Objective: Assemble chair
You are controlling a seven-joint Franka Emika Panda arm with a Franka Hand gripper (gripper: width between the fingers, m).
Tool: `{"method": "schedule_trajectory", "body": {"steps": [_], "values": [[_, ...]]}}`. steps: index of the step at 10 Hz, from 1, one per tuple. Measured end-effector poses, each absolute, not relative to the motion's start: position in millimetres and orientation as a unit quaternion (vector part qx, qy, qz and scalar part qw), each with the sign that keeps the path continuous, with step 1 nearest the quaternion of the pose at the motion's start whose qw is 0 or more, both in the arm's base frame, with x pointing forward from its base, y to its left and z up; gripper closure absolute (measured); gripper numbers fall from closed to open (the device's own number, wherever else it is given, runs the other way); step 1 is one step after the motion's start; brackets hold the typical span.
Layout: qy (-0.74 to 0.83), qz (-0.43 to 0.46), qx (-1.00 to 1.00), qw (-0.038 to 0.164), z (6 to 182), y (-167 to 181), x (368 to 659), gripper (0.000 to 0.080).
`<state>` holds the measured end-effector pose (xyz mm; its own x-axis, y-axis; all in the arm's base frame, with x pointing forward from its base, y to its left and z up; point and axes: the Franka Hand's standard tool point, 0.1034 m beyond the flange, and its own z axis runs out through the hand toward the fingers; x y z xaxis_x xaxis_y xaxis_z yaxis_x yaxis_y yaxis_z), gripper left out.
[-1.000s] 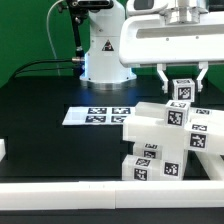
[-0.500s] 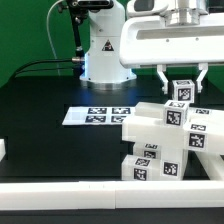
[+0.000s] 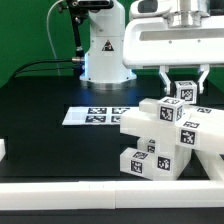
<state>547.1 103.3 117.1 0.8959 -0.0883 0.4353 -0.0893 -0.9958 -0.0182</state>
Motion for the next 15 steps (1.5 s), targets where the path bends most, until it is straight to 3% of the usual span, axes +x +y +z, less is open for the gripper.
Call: {"method": "schedule_trajectory", "body": {"steps": [7, 8, 9, 12, 15], "values": [[-0.031, 0.261, 0.965, 0.006, 112.8, 105.3, 553.8, 0.0514], [-0.03, 0.261, 0.965, 0.007, 112.8, 105.2, 553.8, 0.0325], [-0.029, 0.261, 0.965, 0.007, 112.8, 105.2, 553.8, 0.019], [-0.036, 0.219, 0.975, 0.005, 120.5, 102.7, 559.7, 0.0162], [-0.062, 0.096, 0.993, 0.009, 124.5, 92.2, 567.4, 0.0151]]}}
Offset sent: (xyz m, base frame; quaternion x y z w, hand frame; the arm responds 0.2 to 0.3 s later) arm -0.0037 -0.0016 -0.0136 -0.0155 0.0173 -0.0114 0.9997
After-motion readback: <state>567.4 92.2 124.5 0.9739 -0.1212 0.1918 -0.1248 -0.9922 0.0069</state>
